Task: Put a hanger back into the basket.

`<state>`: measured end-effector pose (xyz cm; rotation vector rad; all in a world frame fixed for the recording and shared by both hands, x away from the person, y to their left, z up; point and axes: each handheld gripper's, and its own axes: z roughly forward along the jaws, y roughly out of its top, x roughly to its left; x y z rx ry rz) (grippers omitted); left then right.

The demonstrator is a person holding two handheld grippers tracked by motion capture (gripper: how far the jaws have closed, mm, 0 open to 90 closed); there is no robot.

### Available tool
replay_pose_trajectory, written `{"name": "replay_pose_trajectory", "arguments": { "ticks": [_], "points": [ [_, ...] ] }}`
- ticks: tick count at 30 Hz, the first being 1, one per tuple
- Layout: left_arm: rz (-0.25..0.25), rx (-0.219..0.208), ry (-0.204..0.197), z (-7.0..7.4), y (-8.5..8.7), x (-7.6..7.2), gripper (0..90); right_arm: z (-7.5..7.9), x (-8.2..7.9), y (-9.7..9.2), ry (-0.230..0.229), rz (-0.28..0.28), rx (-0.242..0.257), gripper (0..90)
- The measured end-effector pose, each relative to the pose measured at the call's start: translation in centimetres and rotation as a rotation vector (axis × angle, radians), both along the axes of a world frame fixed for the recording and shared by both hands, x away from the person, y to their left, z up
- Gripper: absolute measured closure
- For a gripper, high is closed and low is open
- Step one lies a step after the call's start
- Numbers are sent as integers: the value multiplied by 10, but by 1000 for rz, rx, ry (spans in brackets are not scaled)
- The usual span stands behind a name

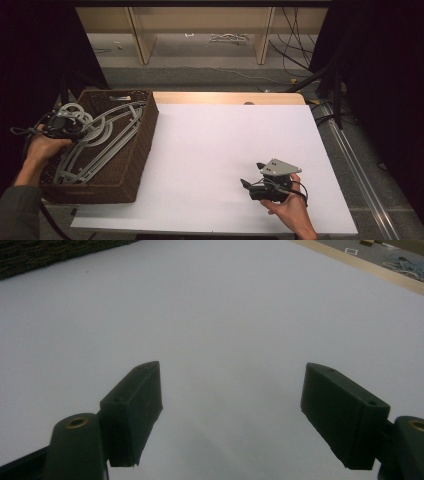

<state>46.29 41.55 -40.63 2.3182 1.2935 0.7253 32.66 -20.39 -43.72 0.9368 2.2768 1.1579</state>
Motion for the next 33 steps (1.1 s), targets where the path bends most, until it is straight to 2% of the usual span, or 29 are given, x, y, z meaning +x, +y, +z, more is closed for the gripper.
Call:
{"name": "replay_pose_trajectory", "arguments": {
  "ticks": [1, 3, 4, 7, 11, 14, 16, 20, 21, 23, 25, 26, 30, 33],
  "points": [
    [-17, 18, 2, -2, -1, 1, 806, 0, 0, 0, -1, 0, 1, 254],
    [4, 26, 11, -6, -3, 1, 800, 0, 0, 0, 2, 3, -2, 255],
    [21, 16, 10, -6, -3, 1, 791, 0, 0, 0, -1, 1, -2, 254],
    [55, 8, -4, -2, -4, -2, 672, 0, 0, 0, -2, 0, 2, 254],
    [77, -26, -46, 10, -5, -8, 580, 0, 1, 0, -5, -1, -1, 255],
    [103, -83, -82, 19, -12, -15, 523, 0, 0, 0, -1, -1, 0, 255],
    [108, -104, -108, 25, -16, -20, 482, 1, -1, 1, 5, -5, 4, 254],
    [119, -198, -172, 34, -27, -32, 424, 1, -1, 0, 1, -3, 4, 255],
    [114, -210, -186, 36, -28, -34, 411, 1, -1, 0, -4, -4, 5, 254],
    [101, -282, -210, 38, -35, -41, 392, 2, -1, 0, -7, -6, 9, 255],
    [70, -276, -209, 41, -39, -46, 373, 1, -1, 0, -7, -3, 7, 255],
    [74, -303, -233, 40, -43, -48, 359, 2, -1, 0, -7, -5, 8, 254],
    [56, -346, -269, 42, -57, -58, 333, 2, -1, 0, -12, -1, 6, 254],
    [41, -398, -306, 45, -68, -66, 306, 2, 0, 0, -14, -5, 12, 254]
  ]
}}
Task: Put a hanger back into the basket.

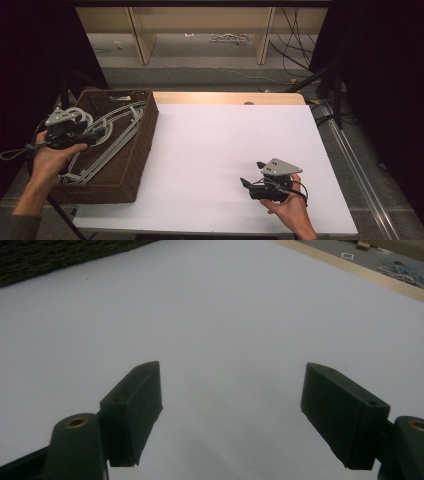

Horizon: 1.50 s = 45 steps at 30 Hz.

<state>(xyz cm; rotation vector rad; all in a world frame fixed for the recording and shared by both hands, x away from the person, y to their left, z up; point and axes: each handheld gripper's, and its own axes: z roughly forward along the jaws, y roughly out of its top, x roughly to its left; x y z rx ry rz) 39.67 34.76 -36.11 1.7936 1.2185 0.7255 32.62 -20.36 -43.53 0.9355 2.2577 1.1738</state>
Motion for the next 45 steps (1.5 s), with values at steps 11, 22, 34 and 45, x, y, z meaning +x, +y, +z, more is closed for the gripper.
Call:
{"name": "replay_pose_trajectory", "arguments": {
  "ticks": [11, 22, 34, 45],
  "points": [
    [-88, -54, -53, 7, -44, -20, 224, 0, -1, 1, -4, 4, 4, 254],
    [-180, -73, -77, 4, -82, -32, 199, 1, -1, 1, -11, 0, 8, 253],
    [-238, -77, -117, -4, -115, -43, 200, 1, -2, 2, -7, 4, 9, 253],
    [-335, -92, -128, -16, -142, -54, 199, 0, -3, 4, -3, 12, 7, 252]
  ]
}}
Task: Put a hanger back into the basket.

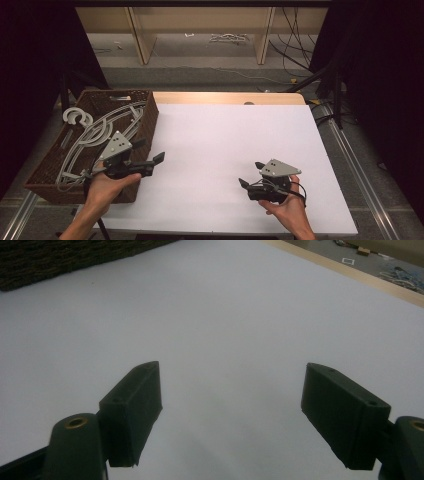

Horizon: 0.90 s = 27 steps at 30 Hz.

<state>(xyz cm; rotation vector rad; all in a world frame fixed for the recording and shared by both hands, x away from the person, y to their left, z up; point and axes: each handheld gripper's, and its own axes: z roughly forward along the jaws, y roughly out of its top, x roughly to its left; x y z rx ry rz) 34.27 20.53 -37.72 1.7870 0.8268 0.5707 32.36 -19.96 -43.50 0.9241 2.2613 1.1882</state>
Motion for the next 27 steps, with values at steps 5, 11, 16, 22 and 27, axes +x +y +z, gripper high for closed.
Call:
{"name": "replay_pose_trajectory", "arguments": {
  "ticks": [5, 11, 16, 22, 27],
  "points": [
    [-12, -10, 28, -10, -7, -2, 198, 0, 0, 0, 5, -6, 11, 250],
    [-43, -18, 15, -17, -16, -5, 193, 1, -1, 0, 6, -5, 18, 248],
    [-44, -32, 14, -22, -19, -8, 187, 1, 1, 0, -14, -5, 21, 242],
    [-61, -47, 10, -29, -23, -10, 174, 1, 0, -1, -6, -12, 34, 219],
    [-77, -52, 3, -33, -25, -12, 168, 1, 1, -1, -8, -13, 44, 203]
  ]
}}
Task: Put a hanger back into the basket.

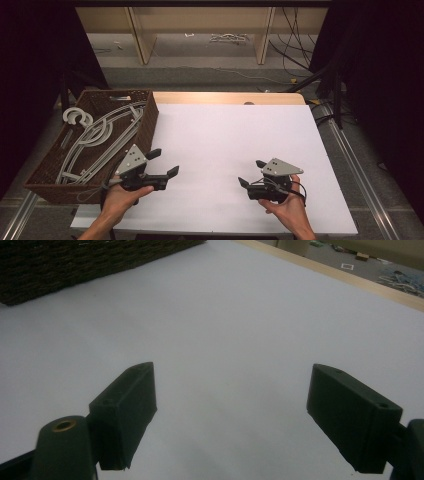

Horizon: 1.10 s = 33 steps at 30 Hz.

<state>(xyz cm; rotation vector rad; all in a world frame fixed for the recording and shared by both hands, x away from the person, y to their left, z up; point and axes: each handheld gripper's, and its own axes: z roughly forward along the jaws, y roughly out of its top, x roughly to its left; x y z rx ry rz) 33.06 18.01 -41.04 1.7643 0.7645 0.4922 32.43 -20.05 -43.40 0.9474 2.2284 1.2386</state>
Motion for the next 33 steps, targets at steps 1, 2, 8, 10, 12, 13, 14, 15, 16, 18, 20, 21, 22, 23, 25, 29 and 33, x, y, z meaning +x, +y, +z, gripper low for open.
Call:
{"name": "replay_pose_trajectory", "arguments": {
  "ticks": [1, 2, 8, 10, 12, 13, 14, 15, 16, 18, 20, 21, 22, 23, 25, 29, 33],
  "points": [
    [-3, 0, -1, -1, 0, 0, 167, 0, 0, 0, -3, 2, 1, 198],
    [-3, 1, -3, -3, -1, 0, 164, -1, 1, 0, -15, 12, -2, 193],
    [-4, 15, 0, -13, -4, -2, 163, -1, 0, 2, -13, 28, 7, 177],
    [-7, 19, -6, -15, -4, -3, 163, -1, 0, 2, -18, 28, 8, 176],
    [4, 18, 0, -19, -4, -5, 163, -1, 0, 3, -38, 29, 9, 175],
    [0, 14, -8, -21, -4, -5, 163, -1, -1, 4, -22, 31, 9, 174],
    [4, 16, -5, -23, -4, -6, 163, -1, -1, 4, -20, 37, 6, 173],
    [-2, 20, -5, -25, -4, -7, 163, -2, -2, 4, -20, 39, 6, 173],
    [-4, 27, -2, -27, -4, -8, 163, -2, -3, 4, -22, 40, 9, 172],
    [-21, 26, 28, -32, -5, -11, 163, -3, -6, 6, -19, 47, 13, 170],
    [-27, 12, 58, -35, -7, -15, 163, -2, -10, 6, -27, 44, 3, 170],
    [-31, 4, 62, -36, -7, -16, 163, -2, -12, 6, -26, 48, 4, 170],
    [-31, -3, 69, -37, -8, -17, 163, -2, -13, 6, -30, 47, 5, 170],
    [-32, 1, 69, -37, -8, -17, 163, -2, -15, 6, -27, 51, 5, 169],
    [-36, 0, 63, -37, -7, -19, 163, -2, -18, 7, -27, 51, 10, 170],
    [-44, 2, 47, -35, -9, -25, 163, -3, -25, 8, -12, 56, 15, 170],
    [-63, 31, 13, -32, -12, -31, 163, -4, -33, 7, -10, 60, 17, 170]
  ]
}}
